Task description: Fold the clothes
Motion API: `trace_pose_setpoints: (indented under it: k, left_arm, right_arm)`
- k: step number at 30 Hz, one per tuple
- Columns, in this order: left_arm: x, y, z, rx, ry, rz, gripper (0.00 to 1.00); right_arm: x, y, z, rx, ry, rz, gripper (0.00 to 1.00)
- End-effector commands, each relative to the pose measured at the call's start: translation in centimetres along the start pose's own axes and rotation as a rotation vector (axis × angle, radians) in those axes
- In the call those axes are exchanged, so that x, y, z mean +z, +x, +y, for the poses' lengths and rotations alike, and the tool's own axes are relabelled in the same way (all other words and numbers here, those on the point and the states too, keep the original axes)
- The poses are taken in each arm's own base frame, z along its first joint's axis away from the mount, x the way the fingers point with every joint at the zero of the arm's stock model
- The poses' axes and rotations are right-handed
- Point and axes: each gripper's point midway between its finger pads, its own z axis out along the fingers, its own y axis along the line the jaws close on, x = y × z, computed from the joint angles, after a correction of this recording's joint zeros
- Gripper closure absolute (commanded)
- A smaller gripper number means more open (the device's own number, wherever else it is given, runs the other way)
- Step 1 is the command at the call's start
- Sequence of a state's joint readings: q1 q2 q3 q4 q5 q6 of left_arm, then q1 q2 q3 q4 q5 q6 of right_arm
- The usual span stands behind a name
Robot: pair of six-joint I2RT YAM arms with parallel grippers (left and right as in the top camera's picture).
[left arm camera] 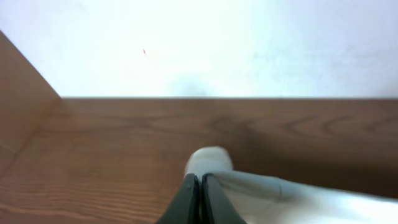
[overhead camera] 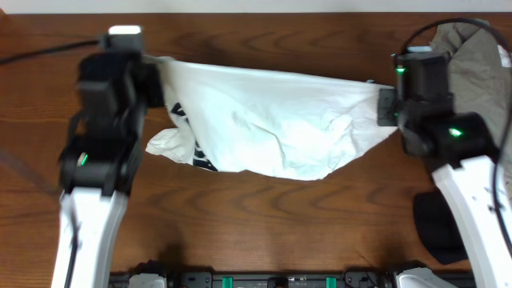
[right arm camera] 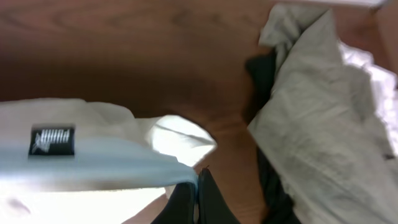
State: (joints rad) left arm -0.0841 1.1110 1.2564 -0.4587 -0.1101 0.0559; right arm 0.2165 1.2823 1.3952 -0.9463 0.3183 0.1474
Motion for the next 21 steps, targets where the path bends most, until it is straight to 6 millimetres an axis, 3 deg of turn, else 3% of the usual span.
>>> trace_pose_setpoints:
  k: [1,6,11,16,19,21]
  left_arm:
    - [-5.2,-3.1,1.2,-0.057,-0.011,-0.120,0.94]
    - [-13.0,-5.8,0.2,-0.130,0.133,-0.272,0.94]
    - [-19.3,-8.2,0.2,-0.142,0.198,-0.412,0.94]
    - [-25.2,-10.7,1.1,-0.148,0.203,-0.529,0.94]
    - [-27.5,-12.1,1.5,-0.151,0.205,-0.591,0.94]
    - [-27.6,-12.4,1.5,-0.146,0.200,-0.603,0.94]
  right_arm:
    - [-3.7,-1.9,-1.8,0.008,0.027,-0.075,0.99]
    - [-8.2,-2.5,-1.8,0.005,-0.033,-0.116,0.99]
    - [-12.8,-3.0,-2.1,-0.008,-0.072,-0.188,0.99]
    - [-17.6,-3.9,-4.5,0.028,-0.041,-0.285,0.99]
    - [-20.2,-4.7,-6.0,0.050,-0.012,-0.359,0.99]
    - [-21.0,-5.3,-6.4,0.045,0.002,-0.387,0.99]
